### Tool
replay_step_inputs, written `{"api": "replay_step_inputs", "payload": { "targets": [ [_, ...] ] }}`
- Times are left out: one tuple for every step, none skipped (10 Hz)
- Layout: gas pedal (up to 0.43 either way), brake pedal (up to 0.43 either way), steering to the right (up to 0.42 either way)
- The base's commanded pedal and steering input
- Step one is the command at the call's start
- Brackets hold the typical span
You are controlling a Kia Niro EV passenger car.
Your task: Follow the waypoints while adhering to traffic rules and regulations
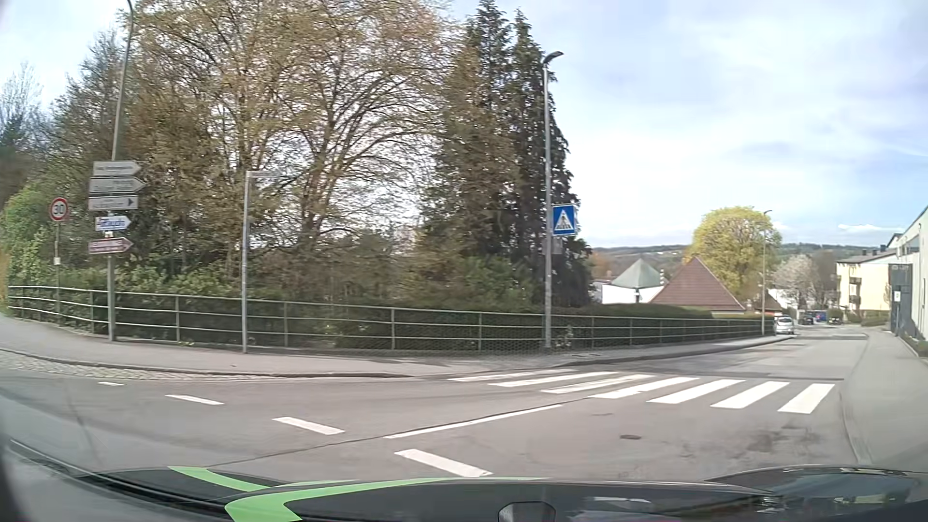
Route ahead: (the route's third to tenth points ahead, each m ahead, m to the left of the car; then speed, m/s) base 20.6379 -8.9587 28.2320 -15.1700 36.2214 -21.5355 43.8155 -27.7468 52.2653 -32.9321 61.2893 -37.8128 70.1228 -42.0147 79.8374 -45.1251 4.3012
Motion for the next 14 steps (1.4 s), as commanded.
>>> {"api": "replay_step_inputs", "payload": {
  "targets": [
    [0.079, 0.0, 0.458],
    [0.079, 0.0, 0.423],
    [0.079, 0.0, 0.389],
    [0.098, 0.0, 0.365],
    [0.098, 0.0, 0.344],
    [0.11, 0.0, 0.319],
    [0.11, 0.0, 0.293],
    [0.11, 0.0, 0.273],
    [0.11, 0.0, 0.251],
    [0.13, 0.0, 0.237],
    [0.13, 0.0, 0.224],
    [0.13, 0.0, 0.214],
    [0.13, 0.0, 0.208],
    [0.13, 0.0, 0.197]
  ]
}}
